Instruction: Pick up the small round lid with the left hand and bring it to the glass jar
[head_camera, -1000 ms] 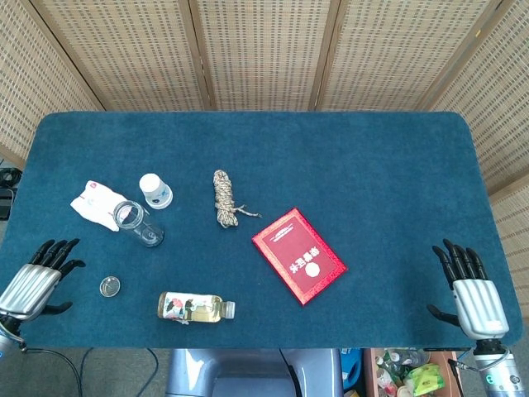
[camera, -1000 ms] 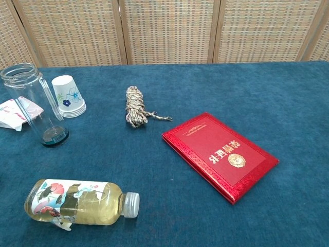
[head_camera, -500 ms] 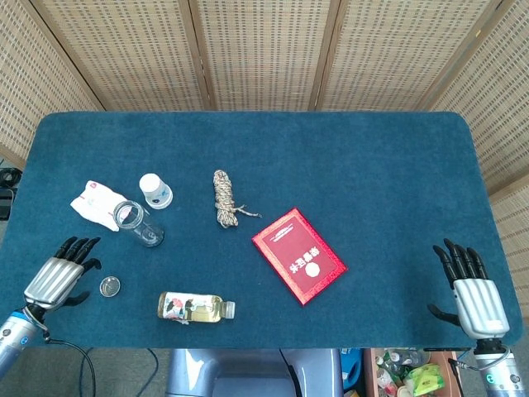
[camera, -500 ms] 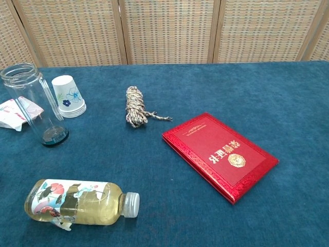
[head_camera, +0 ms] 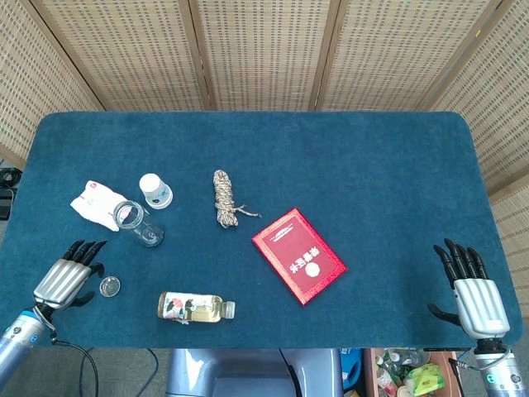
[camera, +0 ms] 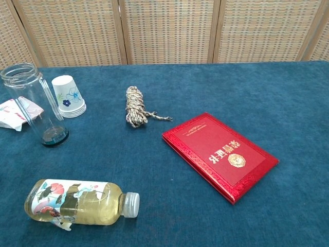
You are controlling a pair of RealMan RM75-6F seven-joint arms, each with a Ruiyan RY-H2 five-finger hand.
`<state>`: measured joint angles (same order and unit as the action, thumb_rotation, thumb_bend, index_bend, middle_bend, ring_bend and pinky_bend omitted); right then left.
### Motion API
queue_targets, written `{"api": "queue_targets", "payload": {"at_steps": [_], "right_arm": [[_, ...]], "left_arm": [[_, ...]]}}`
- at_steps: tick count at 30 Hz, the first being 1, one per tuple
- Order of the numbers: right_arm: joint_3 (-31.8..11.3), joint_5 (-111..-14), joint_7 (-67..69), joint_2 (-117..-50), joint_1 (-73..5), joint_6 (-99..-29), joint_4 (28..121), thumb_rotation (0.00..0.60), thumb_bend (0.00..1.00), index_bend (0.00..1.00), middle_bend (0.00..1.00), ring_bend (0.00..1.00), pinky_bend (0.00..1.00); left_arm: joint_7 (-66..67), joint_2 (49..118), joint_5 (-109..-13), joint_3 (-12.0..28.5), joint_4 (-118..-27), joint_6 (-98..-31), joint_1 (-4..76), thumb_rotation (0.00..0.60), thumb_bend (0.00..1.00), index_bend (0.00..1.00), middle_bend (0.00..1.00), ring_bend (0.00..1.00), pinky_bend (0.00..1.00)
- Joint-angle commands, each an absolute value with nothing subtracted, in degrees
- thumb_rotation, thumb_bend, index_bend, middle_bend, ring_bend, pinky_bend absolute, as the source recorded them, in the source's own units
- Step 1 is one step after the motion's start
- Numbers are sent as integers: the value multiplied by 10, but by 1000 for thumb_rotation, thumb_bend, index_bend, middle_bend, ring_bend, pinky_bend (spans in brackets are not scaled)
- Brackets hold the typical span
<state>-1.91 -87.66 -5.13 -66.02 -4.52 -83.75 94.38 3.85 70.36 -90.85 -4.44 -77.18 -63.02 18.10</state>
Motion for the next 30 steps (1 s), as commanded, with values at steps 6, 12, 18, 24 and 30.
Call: {"api": "queue_targets", "payload": {"at_steps": [6, 12, 18, 24, 30], "right_arm": [[-19, -876, -51, -660, -45, -837, 944, 600, 0, 3, 0, 0, 0], [-20, -876, -50, -660, -46, -836, 944, 600, 0, 3, 0, 0, 0], [-19, -876, -49, -660, -46, -837, 943, 600, 0, 3, 0, 0, 0], [-20, -876, -48, -660, -46, -836, 943, 600, 0, 3, 0, 0, 0], [-20, -875, -48, -660, -46, -836, 944, 600, 0, 4, 0, 0, 0]], "left_arm": [[47, 717, -903, -45, -761, -625, 186, 600, 326, 463, 0, 0, 0], [50, 727, -898, -46, -756, -619, 190, 600, 336, 466, 0, 0, 0], [53, 734, -893, -45, -754, -616, 194, 600, 347, 479, 0, 0, 0], [58, 741, -889, -46, -752, -614, 196, 600, 354, 481, 0, 0, 0], [59, 748, -885, -47, -749, -610, 197, 600, 361, 484, 0, 0, 0]]}}
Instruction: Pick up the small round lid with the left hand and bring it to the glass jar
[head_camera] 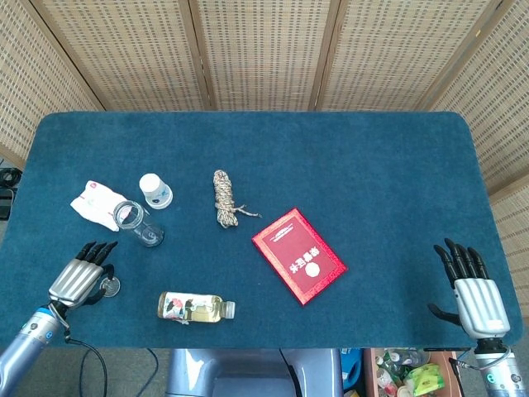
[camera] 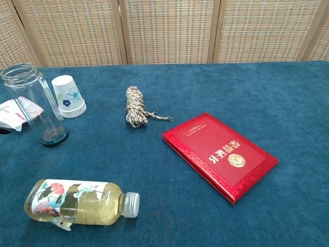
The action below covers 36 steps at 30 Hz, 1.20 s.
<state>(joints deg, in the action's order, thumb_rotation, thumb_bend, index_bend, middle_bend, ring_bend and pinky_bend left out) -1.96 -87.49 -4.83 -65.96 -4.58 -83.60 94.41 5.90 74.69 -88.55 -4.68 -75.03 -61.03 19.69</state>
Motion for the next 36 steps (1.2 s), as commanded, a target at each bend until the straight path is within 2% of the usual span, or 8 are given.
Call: {"api": "queue_targets", "payload": {"at_steps": [1, 36], "right_arm": [[-20, -875, -48, -660, -46, -836, 944, 600, 0, 4, 0, 0, 0], [-19, -876, -46, -659, -46, -836, 944, 600, 0, 3, 0, 0, 0]], "left_arm": [[60, 749, -885, -47, -748, -610, 197, 600, 363, 486, 0, 0, 0], [69, 763, -871, -50, -742, -607, 202, 600, 410, 532, 0, 0, 0]]}}
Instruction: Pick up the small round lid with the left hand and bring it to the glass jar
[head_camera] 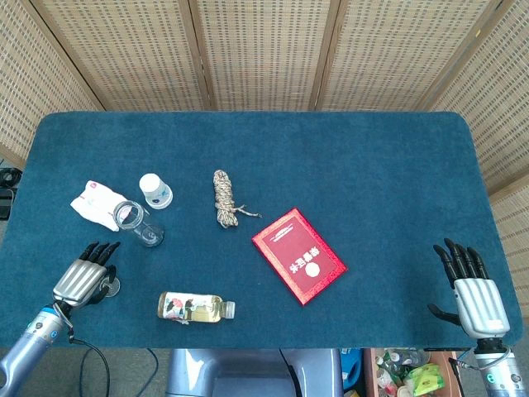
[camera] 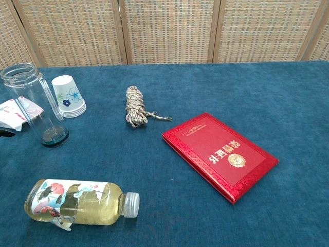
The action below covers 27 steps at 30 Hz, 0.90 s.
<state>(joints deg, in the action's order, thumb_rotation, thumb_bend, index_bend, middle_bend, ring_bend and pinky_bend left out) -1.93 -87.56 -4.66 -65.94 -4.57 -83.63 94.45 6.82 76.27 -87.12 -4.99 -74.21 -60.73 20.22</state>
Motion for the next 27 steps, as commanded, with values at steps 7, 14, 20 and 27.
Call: {"api": "queue_targets", "payload": {"at_steps": [7, 14, 20, 27], "right_arm": [[-19, -875, -46, -659, -46, -836, 944, 600, 0, 3, 0, 0, 0], [-19, -876, -46, -659, -46, -836, 944, 600, 0, 3, 0, 0, 0], [-19, -877, -46, -659, -46, -836, 945, 600, 0, 3, 0, 0, 0], [-18, -877, -47, -659, -46, -836, 945, 600, 0, 3, 0, 0, 0]], "left_arm": [[71, 764, -868, -50, -741, -607, 203, 600, 411, 556, 0, 0, 0], [72, 765, -868, -50, -742, -609, 203, 600, 420, 577, 0, 0, 0], [78, 766, -866, -50, -738, -610, 202, 600, 428, 580, 0, 0, 0], [80, 767, -862, -50, -736, -607, 202, 600, 442, 582, 0, 0, 0]]}}
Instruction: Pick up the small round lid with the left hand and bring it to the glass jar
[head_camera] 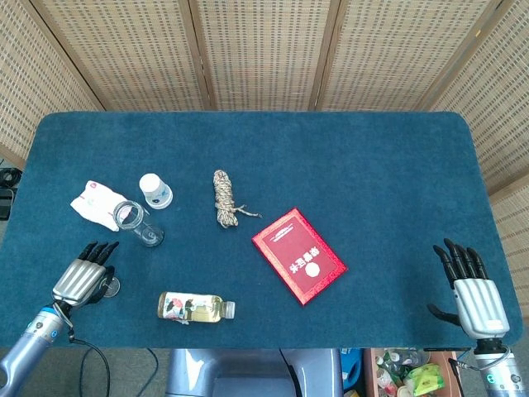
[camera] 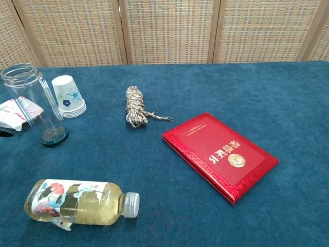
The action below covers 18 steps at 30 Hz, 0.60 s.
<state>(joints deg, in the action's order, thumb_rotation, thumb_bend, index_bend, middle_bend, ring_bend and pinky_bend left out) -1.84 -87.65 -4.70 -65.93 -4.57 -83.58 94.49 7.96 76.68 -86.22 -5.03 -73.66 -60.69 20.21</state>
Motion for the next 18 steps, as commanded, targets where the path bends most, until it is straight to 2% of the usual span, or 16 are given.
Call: {"api": "queue_targets", "payload": {"at_steps": [1, 18], "right_arm": [[-19, -877, -47, -659, -46, -836, 945, 600, 0, 4, 0, 0, 0], [-18, -876, -46, -659, -46, -835, 945, 600, 0, 3, 0, 0, 0]], "left_arm": [[80, 767, -862, -50, -736, -607, 202, 600, 443, 583, 0, 0, 0], [82, 739, -876, -44, -774, -640, 201, 600, 446, 588, 0, 0, 0]]}}
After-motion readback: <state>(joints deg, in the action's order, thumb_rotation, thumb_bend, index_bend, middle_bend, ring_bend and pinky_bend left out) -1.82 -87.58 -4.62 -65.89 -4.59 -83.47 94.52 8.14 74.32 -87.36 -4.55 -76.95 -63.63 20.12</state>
